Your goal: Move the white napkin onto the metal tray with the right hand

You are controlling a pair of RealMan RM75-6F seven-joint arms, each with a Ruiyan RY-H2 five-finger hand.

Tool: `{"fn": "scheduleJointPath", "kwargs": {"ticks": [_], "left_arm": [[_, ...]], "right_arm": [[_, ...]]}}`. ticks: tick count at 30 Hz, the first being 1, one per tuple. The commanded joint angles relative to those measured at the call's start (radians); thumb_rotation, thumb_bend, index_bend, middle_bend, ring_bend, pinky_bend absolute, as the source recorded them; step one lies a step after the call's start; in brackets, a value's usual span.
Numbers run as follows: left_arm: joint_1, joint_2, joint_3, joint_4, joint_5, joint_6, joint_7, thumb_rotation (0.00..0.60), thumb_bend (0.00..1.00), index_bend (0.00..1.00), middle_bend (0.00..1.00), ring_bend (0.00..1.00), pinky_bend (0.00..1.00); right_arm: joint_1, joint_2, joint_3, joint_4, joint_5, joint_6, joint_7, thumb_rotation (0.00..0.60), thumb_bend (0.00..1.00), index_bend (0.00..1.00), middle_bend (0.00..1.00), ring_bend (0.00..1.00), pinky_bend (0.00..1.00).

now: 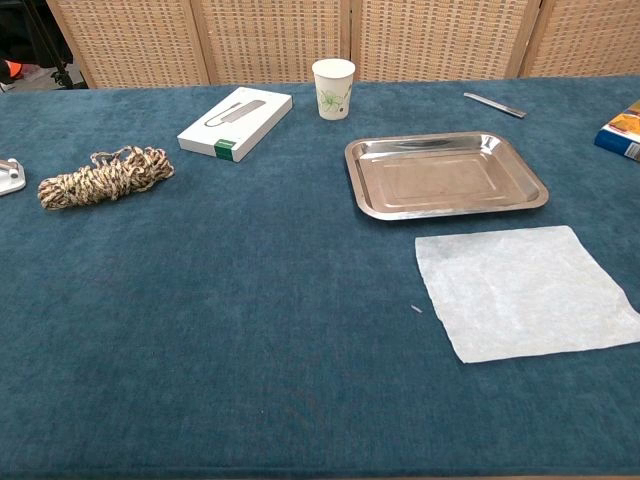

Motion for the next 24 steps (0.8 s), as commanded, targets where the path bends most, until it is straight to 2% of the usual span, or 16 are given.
{"fn": "scheduleJointPath", "kwargs": {"ticks": [1,5,9,12,16,20,24], "left_arm": [[0.000,0.000,-0.001,0.001,-0.002,-0.001,-0.001,0.600,0.00,0.00,0.00,0.00,0.00],[-0.002,0.001,-0.002,-0.001,-0.008,-0.007,-0.001,0.600,0.00,0.00,0.00,0.00,0.00],[-0.001,0.003,-0.007,-0.005,-0.015,-0.006,-0.005,0.600,0.00,0.00,0.00,0.00,0.00],[-0.001,0.002,-0.013,-0.007,-0.023,-0.005,-0.005,0.600,0.00,0.00,0.00,0.00,0.00],[-0.005,0.001,-0.024,-0.012,-0.041,-0.011,0.001,0.600,0.00,0.00,0.00,0.00,0.00],[-0.009,0.000,-0.031,-0.016,-0.061,-0.023,0.009,0.600,0.00,0.00,0.00,0.00,0.00],[-0.014,0.001,-0.036,-0.019,-0.082,-0.041,0.009,0.600,0.00,0.00,0.00,0.00,0.00]], "right_arm": [[0.002,0.000,-0.002,0.001,-0.001,-0.005,-0.001,0.600,0.00,0.20,0.05,0.00,0.10],[0.010,-0.008,-0.005,0.008,0.002,-0.025,-0.001,0.600,0.00,0.20,0.05,0.00,0.09],[0.055,-0.038,0.005,0.040,0.001,-0.084,0.028,0.600,0.00,0.24,0.00,0.00,0.05],[0.129,-0.061,0.022,0.060,0.022,-0.199,0.065,0.600,0.00,0.28,0.00,0.00,0.03],[0.225,-0.092,0.060,0.048,0.061,-0.334,0.028,0.600,0.01,0.34,0.00,0.00,0.02],[0.307,-0.157,0.091,0.028,0.113,-0.451,-0.055,0.600,0.09,0.38,0.00,0.00,0.02],[0.379,-0.255,0.121,0.050,0.217,-0.568,-0.150,0.600,0.19,0.39,0.00,0.00,0.02]]}}
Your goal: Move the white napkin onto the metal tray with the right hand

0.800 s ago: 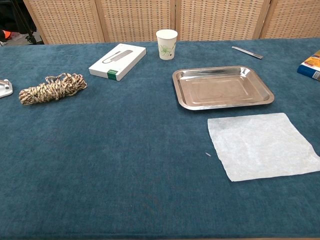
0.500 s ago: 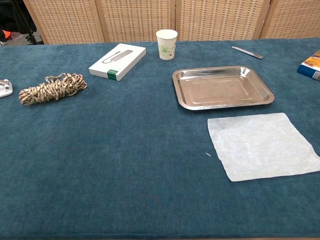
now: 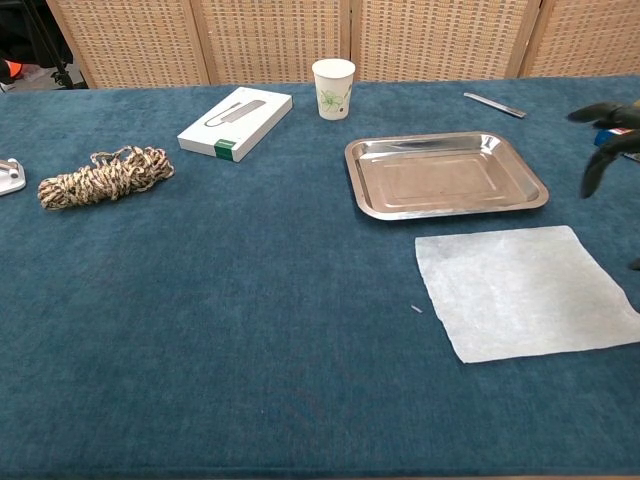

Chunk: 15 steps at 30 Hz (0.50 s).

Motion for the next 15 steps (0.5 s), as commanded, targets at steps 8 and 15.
{"fn": "scheduleJointPath", "kwargs": {"ticks": [8,15], "left_arm": [[-0.005,0.014,-0.015,-0.001,-0.039,-0.022,-0.031,0.600,0.00,0.00,0.00,0.00,0.00],[-0.007,0.019,-0.014,0.000,-0.044,-0.030,-0.042,0.600,0.00,0.00,0.00,0.00,0.00]], "right_arm": [[0.155,-0.228,0.060,0.075,0.252,-0.195,-0.243,0.600,0.29,0.40,0.00,0.00,0.02],[0.224,-0.324,0.079,0.118,0.349,-0.226,-0.363,0.600,0.35,0.40,0.00,0.00,0.02]]}}
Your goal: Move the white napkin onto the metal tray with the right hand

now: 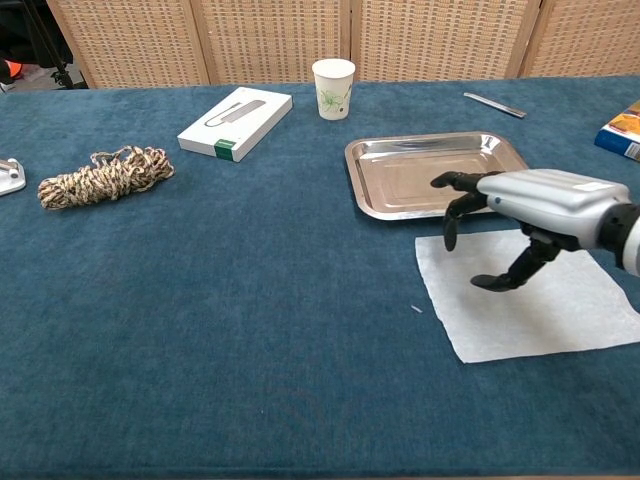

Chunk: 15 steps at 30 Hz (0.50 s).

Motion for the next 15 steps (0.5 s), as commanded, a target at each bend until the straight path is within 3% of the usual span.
{"fn": "scheduleJointPath", "kwargs": {"ticks": [1,15], "left_arm": [[0.001,0.001,0.000,0.000,0.001,0.002,-0.004,0.600,0.00,0.00,0.00,0.00,0.00],[0.002,0.010,-0.006,0.003,-0.009,0.001,-0.028,0.600,0.00,0.00,0.00,0.00,0.00]], "right_arm": [[0.038,-0.044,0.014,0.028,0.049,-0.017,-0.059,0.600,0.36,0.40,0.00,0.00,0.02],[0.112,-0.108,0.044,0.080,0.147,0.019,-0.158,0.600,0.36,0.40,0.00,0.00,0.02]]}}
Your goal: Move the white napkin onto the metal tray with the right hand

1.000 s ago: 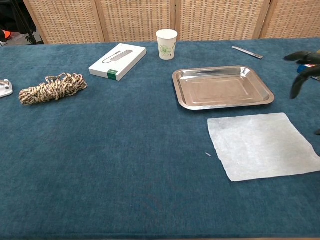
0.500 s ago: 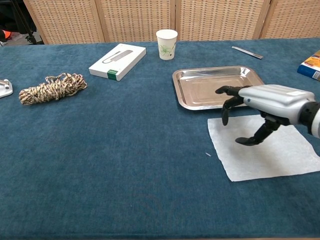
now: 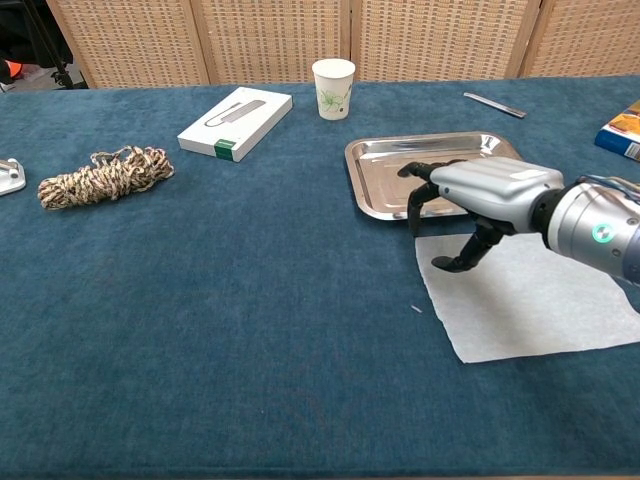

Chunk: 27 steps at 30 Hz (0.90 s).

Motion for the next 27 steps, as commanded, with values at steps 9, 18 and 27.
{"fn": "scheduleJointPath", "kwargs": {"ticks": [9,18,27], "left_arm": [[-0.003,-0.002,0.000,-0.002,-0.004,-0.007,0.009,0.600,0.00,0.00,0.00,0.00,0.00],[-0.004,-0.003,-0.002,-0.002,-0.007,-0.008,0.009,0.600,0.00,0.00,0.00,0.00,0.00],[-0.004,-0.002,-0.004,-0.002,-0.012,-0.008,0.005,0.600,0.00,0.00,0.00,0.00,0.00]], "right_arm": [[0.038,-0.009,-0.008,0.046,0.030,0.010,-0.040,0.600,0.37,0.40,0.00,0.00,0.02],[0.055,-0.015,-0.034,0.077,0.048,0.000,-0.051,0.600,0.41,0.44,0.00,0.00,0.02],[0.064,-0.025,-0.055,0.080,0.055,-0.004,-0.045,0.600,0.48,0.54,0.00,0.00,0.02]]}}
